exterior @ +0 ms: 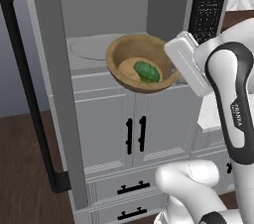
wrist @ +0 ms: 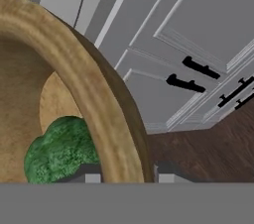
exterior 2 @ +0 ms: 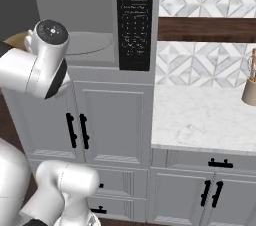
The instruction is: Pick the broccoli from the sink and place it in the bowl. Then pick the bowl and place it in the microwave. Then close the microwave door and press the start button.
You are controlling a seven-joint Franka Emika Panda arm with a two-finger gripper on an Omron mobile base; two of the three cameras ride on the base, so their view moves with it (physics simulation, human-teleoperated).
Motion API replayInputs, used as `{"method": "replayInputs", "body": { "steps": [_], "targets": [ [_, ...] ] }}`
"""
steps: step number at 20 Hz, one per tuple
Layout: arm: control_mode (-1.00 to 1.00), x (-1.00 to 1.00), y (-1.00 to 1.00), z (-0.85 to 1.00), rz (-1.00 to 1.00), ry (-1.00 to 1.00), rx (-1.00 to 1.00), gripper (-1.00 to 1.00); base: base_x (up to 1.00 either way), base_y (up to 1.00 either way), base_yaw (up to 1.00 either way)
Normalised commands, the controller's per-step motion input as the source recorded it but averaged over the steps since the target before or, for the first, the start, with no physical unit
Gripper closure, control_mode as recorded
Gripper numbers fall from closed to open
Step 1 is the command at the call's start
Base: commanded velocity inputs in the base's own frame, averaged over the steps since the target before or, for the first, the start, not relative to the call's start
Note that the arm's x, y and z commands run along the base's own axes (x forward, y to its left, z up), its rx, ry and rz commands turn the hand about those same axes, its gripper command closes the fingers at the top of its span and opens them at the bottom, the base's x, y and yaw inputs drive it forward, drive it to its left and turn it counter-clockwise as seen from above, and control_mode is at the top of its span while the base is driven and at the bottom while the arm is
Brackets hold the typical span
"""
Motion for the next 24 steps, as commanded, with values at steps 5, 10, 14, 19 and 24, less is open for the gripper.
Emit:
{"method": "replayInputs", "body": {
  "steps": [5,10,14,19,24],
  "targets": [
    [-1.0,1.0,-0.06,0.48,-0.07,0.0,0.1,1.0,0.0,0.0,0.0],
    [-1.0,1.0,-0.04,0.01,-0.19,0.05,0.07,1.0,0.0,0.0,0.0],
    [-1.0,1.0,0.21,0.0,-0.3,0.07,0.01,1.0,0.0,0.0,0.0],
    [-1.0,1.0,0.27,-0.12,-0.2,0.07,0.03,1.0,0.0,0.0,0.0],
    [-1.0,1.0,0.15,-0.19,-0.05,0.03,0.03,1.0,0.0,0.0,0.0]
  ]
}}
